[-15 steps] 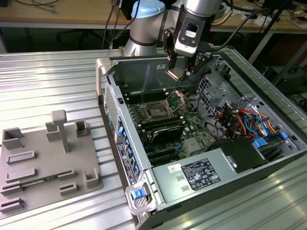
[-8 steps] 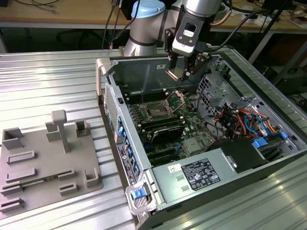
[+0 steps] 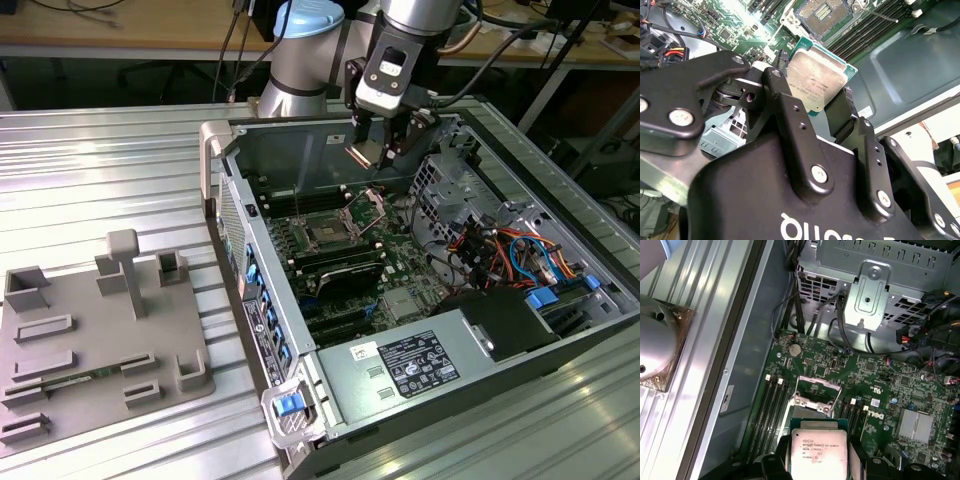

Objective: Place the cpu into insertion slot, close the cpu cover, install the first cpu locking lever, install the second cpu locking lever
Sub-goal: 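Place the cpu into insertion slot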

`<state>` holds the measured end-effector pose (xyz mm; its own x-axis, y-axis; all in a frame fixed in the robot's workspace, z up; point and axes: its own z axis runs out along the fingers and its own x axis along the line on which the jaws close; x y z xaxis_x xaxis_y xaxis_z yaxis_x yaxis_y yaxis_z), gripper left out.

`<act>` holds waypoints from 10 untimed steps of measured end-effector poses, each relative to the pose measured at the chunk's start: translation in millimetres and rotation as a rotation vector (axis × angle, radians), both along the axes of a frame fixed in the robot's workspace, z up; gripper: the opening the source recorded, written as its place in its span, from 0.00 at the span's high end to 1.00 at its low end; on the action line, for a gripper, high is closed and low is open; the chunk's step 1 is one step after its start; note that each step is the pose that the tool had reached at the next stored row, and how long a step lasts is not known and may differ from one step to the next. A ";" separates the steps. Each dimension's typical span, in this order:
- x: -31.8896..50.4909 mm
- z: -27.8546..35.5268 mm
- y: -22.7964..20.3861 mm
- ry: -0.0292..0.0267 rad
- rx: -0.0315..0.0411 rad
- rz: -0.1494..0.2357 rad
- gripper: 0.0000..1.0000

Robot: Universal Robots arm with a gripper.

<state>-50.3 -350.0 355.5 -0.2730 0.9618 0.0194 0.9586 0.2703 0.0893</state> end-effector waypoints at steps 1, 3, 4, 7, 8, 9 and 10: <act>0.0 0.0 0.0 0.0000 0.0000 -0.004 0.45; 0.0 0.0 0.0 0.0001 0.0000 -0.013 0.45; 0.0 0.0 0.0 0.0000 0.0000 -0.018 0.45; 0.0 0.0 0.0 0.0000 0.0000 -0.024 0.45; 0.0 0.0 0.0 0.0000 -0.0001 -0.025 0.45; 0.0 0.0 0.0 0.0000 -0.0001 -0.025 0.45; 0.0 0.0 0.0 0.0000 -0.0001 -0.025 0.45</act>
<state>-50.3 -350.0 355.5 -0.2491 0.9683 0.0193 0.9650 0.2465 0.0893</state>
